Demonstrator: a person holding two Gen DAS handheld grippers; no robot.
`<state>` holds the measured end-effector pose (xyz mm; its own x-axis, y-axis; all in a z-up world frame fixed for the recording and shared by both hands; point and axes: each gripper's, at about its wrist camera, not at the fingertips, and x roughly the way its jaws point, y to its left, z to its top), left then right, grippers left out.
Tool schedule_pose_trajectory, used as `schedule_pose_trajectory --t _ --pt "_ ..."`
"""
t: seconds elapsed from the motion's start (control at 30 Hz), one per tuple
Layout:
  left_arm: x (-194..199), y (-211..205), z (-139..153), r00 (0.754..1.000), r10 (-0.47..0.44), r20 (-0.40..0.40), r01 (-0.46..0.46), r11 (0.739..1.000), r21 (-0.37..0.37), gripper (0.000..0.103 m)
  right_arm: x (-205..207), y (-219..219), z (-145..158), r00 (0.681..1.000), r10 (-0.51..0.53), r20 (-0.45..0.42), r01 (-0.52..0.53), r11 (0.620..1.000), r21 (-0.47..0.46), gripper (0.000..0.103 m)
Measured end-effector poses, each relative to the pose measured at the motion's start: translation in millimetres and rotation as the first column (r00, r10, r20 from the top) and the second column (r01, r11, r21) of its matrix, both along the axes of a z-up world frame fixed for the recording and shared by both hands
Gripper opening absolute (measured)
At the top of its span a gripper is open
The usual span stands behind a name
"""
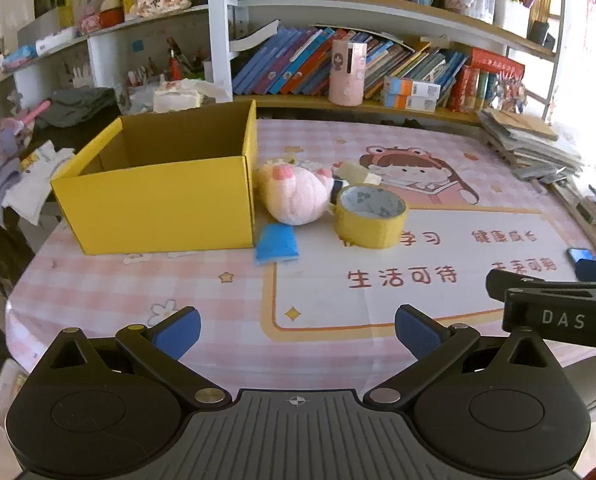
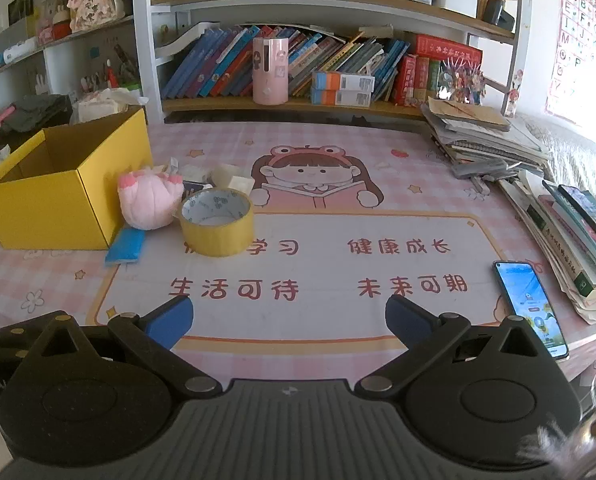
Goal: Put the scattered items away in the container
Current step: 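Move the left tool toward the blue sponge while the right tool approaches the yellow tape roll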
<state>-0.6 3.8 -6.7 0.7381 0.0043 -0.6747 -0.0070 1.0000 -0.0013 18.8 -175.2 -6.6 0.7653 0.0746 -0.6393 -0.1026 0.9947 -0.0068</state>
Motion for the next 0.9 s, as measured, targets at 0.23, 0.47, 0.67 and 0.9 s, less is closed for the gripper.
schedule_pose_trajectory --t 0.23,0.47,0.67,0.9 --pt "1.4 2.0 -1.0 1.0 0.0 -0.006 0.0 1.0 -0.002 0.103 3.8 0.0 -2.7 1.0 -0.002 -0.021 0.002 1.0 0.005 0.103" --pt "1.0 5.6 -3.5 1.0 0.015 -0.01 -0.016 1.0 -0.018 0.103 5.1 0.0 -5.2 0.999 -0.006 -0.033 0.006 1.0 0.01 0.103" --pt "1.6 3.3 -4.4 1.0 0.004 -0.03 -0.004 1.0 -0.001 0.103 5.0 0.7 -4.8 0.999 0.001 -0.033 0.0 1.0 0.017 0.103" --pt "1.3 4.7 -4.0 1.0 0.004 -0.027 -0.005 1.0 -0.005 0.103 4.7 0.9 -4.7 0.999 0.005 -0.035 -0.004 1.0 0.027 0.103"
